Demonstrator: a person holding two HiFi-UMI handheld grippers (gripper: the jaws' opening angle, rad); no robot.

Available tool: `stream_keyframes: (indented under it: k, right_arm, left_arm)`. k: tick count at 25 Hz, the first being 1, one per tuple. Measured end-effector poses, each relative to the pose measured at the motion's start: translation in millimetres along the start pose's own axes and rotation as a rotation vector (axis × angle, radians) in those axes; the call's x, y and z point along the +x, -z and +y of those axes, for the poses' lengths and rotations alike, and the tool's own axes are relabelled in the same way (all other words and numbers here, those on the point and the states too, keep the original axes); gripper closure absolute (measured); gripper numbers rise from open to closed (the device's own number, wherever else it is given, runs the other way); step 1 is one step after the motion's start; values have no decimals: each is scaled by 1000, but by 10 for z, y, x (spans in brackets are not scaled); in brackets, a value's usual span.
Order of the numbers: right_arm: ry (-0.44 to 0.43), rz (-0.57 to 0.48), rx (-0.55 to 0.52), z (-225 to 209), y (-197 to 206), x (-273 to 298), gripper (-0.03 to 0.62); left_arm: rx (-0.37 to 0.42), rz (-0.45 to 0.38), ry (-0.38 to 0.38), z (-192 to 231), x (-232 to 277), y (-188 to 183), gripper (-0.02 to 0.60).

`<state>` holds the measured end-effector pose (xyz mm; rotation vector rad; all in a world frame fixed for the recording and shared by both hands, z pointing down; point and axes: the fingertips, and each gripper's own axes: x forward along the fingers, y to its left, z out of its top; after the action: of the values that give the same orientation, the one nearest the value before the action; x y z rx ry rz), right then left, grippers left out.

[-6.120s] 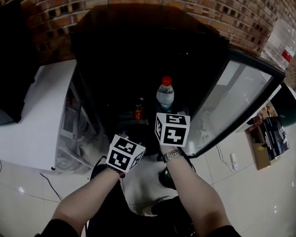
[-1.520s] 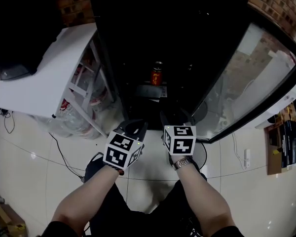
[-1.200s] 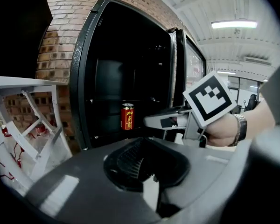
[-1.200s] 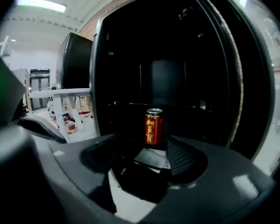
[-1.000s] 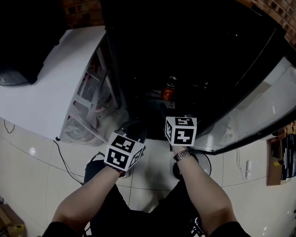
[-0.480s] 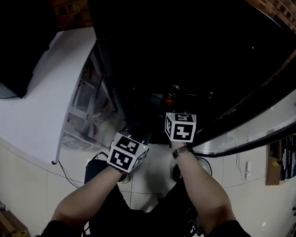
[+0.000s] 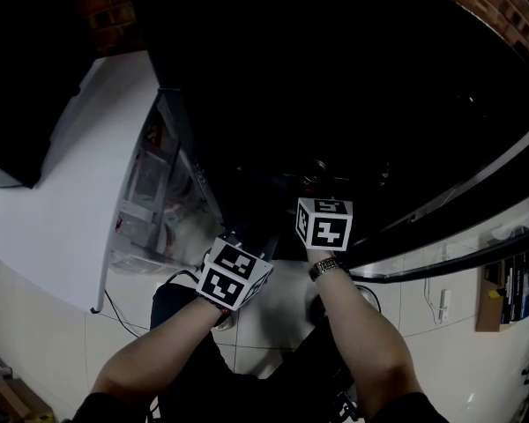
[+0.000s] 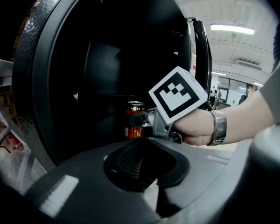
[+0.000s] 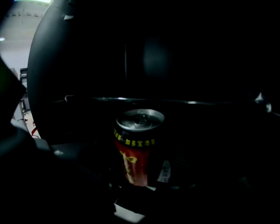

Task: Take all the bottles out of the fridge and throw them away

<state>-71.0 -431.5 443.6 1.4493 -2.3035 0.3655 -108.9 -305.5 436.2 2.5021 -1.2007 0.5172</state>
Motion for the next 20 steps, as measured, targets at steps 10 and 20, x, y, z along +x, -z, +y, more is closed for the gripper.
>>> stream_keyframes:
  k: [10,20]
  right_arm:
    - [-12,4,3,64,92,-198,269]
    - [-46,-11,-14,181,276,-722,269]
  left_arm:
    - [2,2,-11,-73,-67,25,577]
    - [-11,-19,-38,-423,-272,92,577]
